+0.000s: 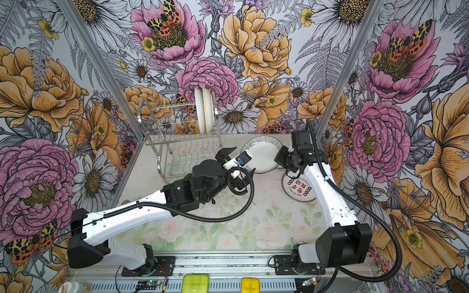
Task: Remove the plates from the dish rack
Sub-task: 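Open the left gripper off the plate while the right gripper holds it, then set the black-striped plate down with the right gripper while the left reaches the rack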
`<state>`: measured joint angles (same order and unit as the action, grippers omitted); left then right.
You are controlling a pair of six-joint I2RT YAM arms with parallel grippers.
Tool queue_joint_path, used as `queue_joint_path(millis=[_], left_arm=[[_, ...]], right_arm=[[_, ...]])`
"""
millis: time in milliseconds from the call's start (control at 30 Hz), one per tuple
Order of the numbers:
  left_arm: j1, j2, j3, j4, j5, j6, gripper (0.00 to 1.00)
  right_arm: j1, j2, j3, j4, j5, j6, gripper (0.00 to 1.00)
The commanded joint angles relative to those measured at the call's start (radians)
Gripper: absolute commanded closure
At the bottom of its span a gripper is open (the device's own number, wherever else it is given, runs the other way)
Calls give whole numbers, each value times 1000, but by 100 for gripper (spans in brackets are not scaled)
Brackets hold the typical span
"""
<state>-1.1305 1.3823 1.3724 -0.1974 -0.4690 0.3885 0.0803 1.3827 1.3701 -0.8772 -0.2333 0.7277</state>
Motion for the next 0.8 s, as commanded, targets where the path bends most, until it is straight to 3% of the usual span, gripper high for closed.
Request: queue_joint_path(millis=[0,100,367,767], left_arm=[[47,-97,-36,-31,48,-141,1],[128,-151,-36,-103,94,-264,1],[288,-278,-104,-166,110,-441,1],[452,-402,-173,-213,74,-560,1]], right_arm=[[-6,4,-24,177,-86,47,100],[-6,8,-83,233,-93,57,100],[-6,29,-235,405,-143,114,100],[-6,56,-388,549,-151,169,100]])
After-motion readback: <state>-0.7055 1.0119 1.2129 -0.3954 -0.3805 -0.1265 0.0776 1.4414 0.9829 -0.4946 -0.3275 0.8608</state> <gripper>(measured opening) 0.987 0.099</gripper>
